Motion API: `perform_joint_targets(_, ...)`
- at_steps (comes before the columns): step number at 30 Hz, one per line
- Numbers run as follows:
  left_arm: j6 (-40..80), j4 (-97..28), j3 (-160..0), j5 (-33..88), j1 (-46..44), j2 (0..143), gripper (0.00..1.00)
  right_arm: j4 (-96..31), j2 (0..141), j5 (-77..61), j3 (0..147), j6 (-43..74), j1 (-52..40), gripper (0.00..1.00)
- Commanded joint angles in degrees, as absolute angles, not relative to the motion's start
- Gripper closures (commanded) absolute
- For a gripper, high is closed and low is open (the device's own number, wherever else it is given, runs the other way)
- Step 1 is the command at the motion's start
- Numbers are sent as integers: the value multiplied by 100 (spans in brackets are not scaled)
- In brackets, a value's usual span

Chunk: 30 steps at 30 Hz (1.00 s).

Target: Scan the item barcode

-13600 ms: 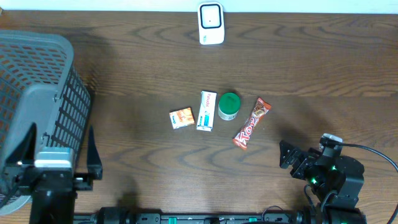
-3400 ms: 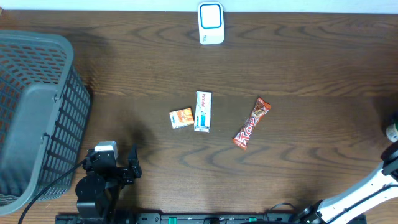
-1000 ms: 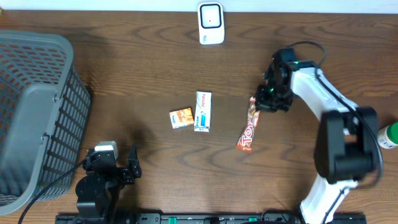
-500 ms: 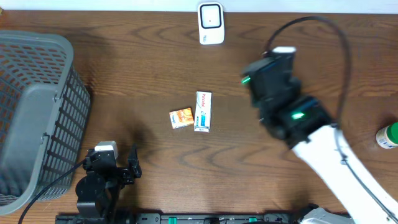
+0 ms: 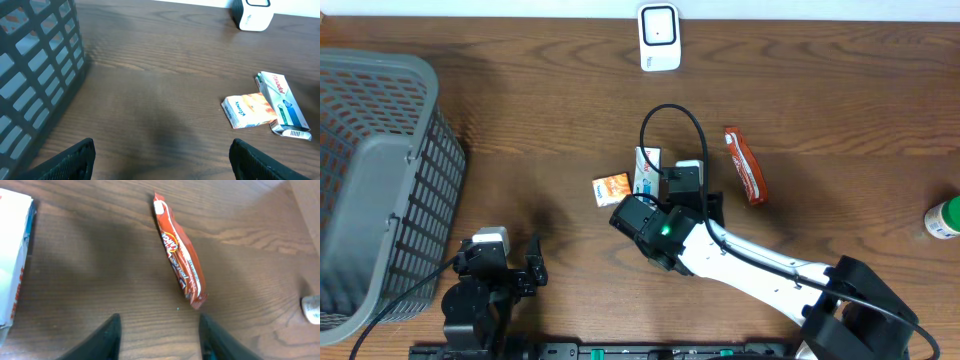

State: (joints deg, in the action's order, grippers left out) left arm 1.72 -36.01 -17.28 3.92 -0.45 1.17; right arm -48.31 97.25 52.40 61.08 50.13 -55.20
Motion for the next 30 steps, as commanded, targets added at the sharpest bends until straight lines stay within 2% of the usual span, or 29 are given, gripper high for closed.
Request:
perform_joint_targets(1, 226, -3605, -1708, 340, -62, 97, 14, -4836, 9579, 5319, 6163, 5122, -5251, 39)
perform_joint_targets(2, 226, -3605, -1708, 340, -62, 97, 14, -4812, 9553, 5033, 6165, 4991, -5065, 27)
perform_joint_targets(5, 226, -3605, -1708, 340, -62, 97, 14, -4615, 9524, 3555, 6193, 4217, -4340, 2)
perform_joint_targets(7, 226, -3603, -1708, 340, -62, 97, 14, -4381, 9524, 2307, 6193, 3621, -3719, 1)
perform_joint_targets(8, 226, -3605, -1708, 340, -62, 97, 14, -4287, 9522, 1793, 6193, 3411, -3463, 6)
perform_joint_targets(9, 226, -3605, -1708, 340, -62, 97, 14, -4195, 9491, 1155, 6204, 3138, -3146, 26)
perform_joint_targets(10, 226, -3605, -1708, 340, -62, 97, 14, -4147, 9463, 707, 6226, 2952, -2886, 62)
perform_joint_targets(11, 226, -3605, -1708, 340, -62, 97, 14, -4104, 9402, 215, 6259, 2788, -2571, 81)
perform_joint_targets(13, 226, -3605, -1708, 340, -62, 97, 14, -4018, 9306, -408, 6302, 2711, -1957, 99)
perform_joint_targets(16, 226, -3605, -1708, 340, -62, 97, 14, -4066, 9290, -497, 6300, 2709, -1170, 99)
perform_joint_targets(20, 226, -3605, -1708, 340, -62, 97, 14, -4134, 9312, 71, 6294, 2604, -733, 98)
perform_joint_targets(23, 226, -3605, -1708, 340, -62, 97, 14, -4132, 9448, 602, 6285, 2604, -690, 98)
perform_joint_targets(30, 226, -3605, -1708, 340, -62, 97, 14, -3852, 10127, 635, 6285, 2613, -690, 99)
